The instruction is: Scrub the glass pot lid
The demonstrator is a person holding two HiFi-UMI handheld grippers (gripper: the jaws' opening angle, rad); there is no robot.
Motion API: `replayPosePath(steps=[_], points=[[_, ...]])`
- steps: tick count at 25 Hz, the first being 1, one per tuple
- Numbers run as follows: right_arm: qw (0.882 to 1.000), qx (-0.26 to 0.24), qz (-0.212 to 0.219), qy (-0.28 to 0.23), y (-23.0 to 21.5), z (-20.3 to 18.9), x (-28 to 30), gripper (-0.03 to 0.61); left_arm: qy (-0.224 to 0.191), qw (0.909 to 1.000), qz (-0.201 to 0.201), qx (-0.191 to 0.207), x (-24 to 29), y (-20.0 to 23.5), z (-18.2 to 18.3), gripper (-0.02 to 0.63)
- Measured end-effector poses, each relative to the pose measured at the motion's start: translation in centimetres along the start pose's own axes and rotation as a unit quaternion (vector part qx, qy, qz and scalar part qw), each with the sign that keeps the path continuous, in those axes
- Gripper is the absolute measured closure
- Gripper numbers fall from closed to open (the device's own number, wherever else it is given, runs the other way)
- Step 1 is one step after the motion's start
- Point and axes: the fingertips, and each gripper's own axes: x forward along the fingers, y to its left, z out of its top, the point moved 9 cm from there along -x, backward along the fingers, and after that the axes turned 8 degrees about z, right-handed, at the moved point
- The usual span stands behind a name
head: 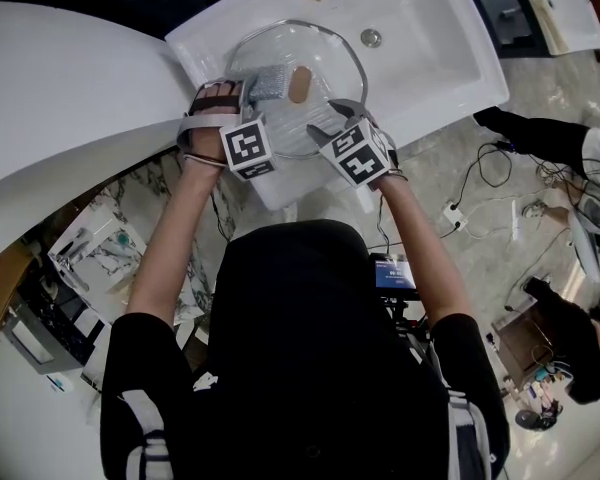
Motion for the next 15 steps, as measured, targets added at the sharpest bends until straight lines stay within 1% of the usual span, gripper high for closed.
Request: replayPosePath(steps=[7,12,15], points=[[1.0,0.0,-0.002,0.002,0.0,0.1,0.0,0.337,-0.001,1.0,-0.006,-0.002,-1.5,-1.1,-0.1,0.543],[1.0,0.001,-0.004,0.012,0.1,0.2,0.0,0.337,0.002,0.9998,-0.004,-0.018,-2.5,-2.3,-0.1,0.543],[1.0,0.0,-0.007,0.014,-0.1,0.4,0.1,0.339,0.002,0.9998,-0.007,-0.017,-3.0,-2.8,-0.2,0.543]])
